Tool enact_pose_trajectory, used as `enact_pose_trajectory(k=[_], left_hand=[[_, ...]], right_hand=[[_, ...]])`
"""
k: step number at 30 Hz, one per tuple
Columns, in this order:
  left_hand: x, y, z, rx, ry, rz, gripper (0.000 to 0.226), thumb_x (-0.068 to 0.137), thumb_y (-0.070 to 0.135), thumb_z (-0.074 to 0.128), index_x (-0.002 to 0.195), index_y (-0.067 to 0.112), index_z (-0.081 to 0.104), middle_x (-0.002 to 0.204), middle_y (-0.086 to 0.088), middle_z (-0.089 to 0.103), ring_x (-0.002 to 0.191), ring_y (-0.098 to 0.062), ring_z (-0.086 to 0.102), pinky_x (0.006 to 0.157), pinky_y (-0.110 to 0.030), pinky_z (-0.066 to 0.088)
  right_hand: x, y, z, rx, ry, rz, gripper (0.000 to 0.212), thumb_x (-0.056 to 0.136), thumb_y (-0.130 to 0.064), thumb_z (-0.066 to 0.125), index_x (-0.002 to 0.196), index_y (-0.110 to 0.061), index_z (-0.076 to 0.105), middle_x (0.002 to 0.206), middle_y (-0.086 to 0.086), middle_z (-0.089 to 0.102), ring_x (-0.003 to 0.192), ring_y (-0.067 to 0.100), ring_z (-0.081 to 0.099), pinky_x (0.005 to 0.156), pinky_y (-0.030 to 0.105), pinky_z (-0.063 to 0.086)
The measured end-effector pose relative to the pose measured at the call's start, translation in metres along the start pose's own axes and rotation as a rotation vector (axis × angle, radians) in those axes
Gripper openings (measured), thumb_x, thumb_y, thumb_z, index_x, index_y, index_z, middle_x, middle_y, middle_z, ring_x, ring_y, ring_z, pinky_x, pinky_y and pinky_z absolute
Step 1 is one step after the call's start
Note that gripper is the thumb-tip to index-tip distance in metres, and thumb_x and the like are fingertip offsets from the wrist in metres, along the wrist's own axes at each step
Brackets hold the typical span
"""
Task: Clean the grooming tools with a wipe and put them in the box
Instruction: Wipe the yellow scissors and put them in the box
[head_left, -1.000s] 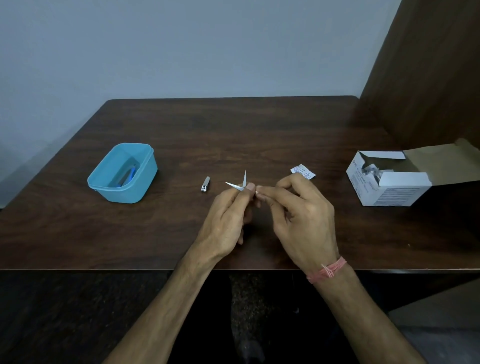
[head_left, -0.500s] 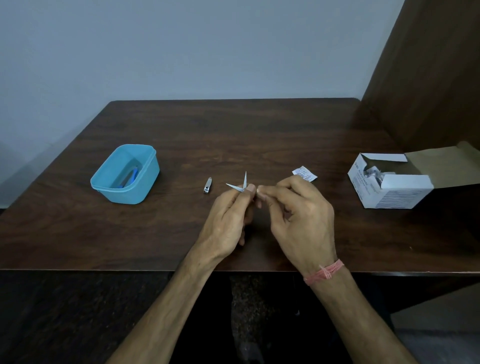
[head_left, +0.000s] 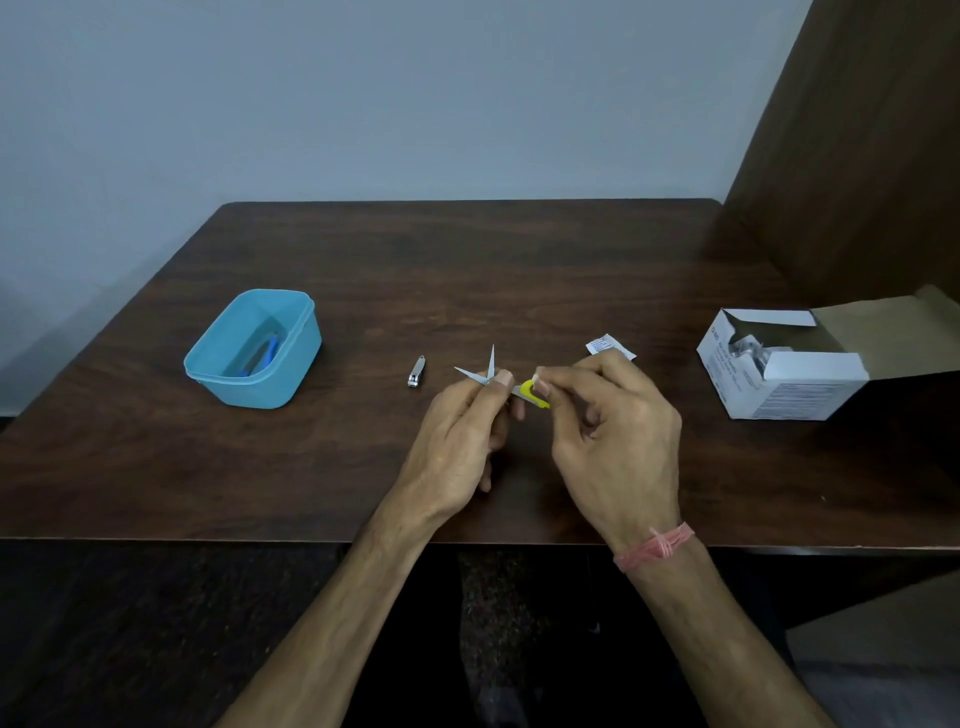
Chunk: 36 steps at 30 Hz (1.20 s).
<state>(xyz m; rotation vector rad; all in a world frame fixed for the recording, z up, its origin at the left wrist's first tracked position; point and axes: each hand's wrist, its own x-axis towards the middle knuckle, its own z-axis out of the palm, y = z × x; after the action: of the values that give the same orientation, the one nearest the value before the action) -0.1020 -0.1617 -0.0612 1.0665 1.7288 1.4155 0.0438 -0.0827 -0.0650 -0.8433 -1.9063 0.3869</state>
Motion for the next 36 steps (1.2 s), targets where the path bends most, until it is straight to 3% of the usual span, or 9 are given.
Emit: enact_pose_trajectory(k=[11,15,18,22,27,32,36], left_hand=[[0.001,-0.001,0.001,-0.046,-0.007,0.003,0.047,0.120,0.036,0.045,0.086,0.010,0.065,0.052,0.013,0.035,0.042,-0.006,0.033,0.043,-0.033,0.040],[0.000,0.000,0.002,-0.029,-0.013,0.004,0.047,0.120,0.037,0.046,0.085,0.012,0.066,0.053,0.010,0.037,0.043,-0.007,0.034,0.043,-0.033,0.039],[0.000,0.002,0.001,-0.062,0.011,-0.012,0.048,0.120,0.037,0.046,0.082,0.015,0.067,0.053,0.008,0.035,0.043,-0.009,0.032,0.043,-0.032,0.039],[0.000,0.003,0.000,-0.090,0.016,-0.004,0.049,0.120,0.036,0.044,0.085,0.012,0.068,0.051,0.007,0.032,0.042,-0.008,0.030,0.042,-0.030,0.040],[0.001,-0.001,0.001,-0.066,-0.005,0.018,0.049,0.121,0.038,0.042,0.089,0.014,0.070,0.052,0.008,0.032,0.042,-0.008,0.030,0.043,-0.031,0.041],[-0.001,0.001,0.002,-0.082,0.051,0.055,0.048,0.122,0.035,0.040,0.092,0.013,0.070,0.053,0.007,0.032,0.043,-0.011,0.030,0.041,-0.031,0.040],[0.000,0.002,0.002,-0.079,0.041,0.072,0.046,0.123,0.036,0.039,0.096,0.015,0.069,0.053,0.008,0.032,0.043,-0.012,0.029,0.041,-0.030,0.040]], right_hand=[[-0.004,0.009,-0.003,0.016,0.011,0.049,0.010,0.098,-0.013,0.084,0.103,-0.022,0.088,0.092,-0.011,0.066,0.067,-0.002,0.047,0.065,0.033,0.054],[-0.003,0.003,0.001,0.022,-0.007,-0.023,0.010,0.100,-0.014,0.082,0.106,-0.019,0.088,0.093,-0.008,0.068,0.072,0.007,0.053,0.066,0.038,0.057],[0.001,0.000,0.004,0.011,-0.004,-0.034,0.009,0.101,-0.016,0.082,0.106,-0.020,0.088,0.092,-0.009,0.067,0.072,0.005,0.051,0.066,0.035,0.055],[-0.004,0.005,0.001,0.024,0.044,0.046,0.009,0.097,-0.015,0.086,0.103,-0.021,0.089,0.090,-0.009,0.068,0.062,-0.002,0.046,0.064,0.028,0.050],[0.001,-0.003,0.002,0.176,0.056,0.188,0.007,0.093,-0.018,0.089,0.098,-0.023,0.089,0.080,-0.020,0.060,0.059,0.008,0.054,0.064,0.011,0.039],[-0.004,0.000,0.002,0.375,0.051,0.378,0.004,0.093,-0.025,0.091,0.096,-0.027,0.089,0.083,-0.011,0.075,0.062,0.008,0.060,0.063,0.017,0.045],[-0.008,0.009,0.000,0.589,-0.034,0.599,0.008,0.091,-0.033,0.091,0.096,-0.027,0.090,0.093,-0.007,0.084,0.069,0.009,0.062,0.060,0.033,0.052]])
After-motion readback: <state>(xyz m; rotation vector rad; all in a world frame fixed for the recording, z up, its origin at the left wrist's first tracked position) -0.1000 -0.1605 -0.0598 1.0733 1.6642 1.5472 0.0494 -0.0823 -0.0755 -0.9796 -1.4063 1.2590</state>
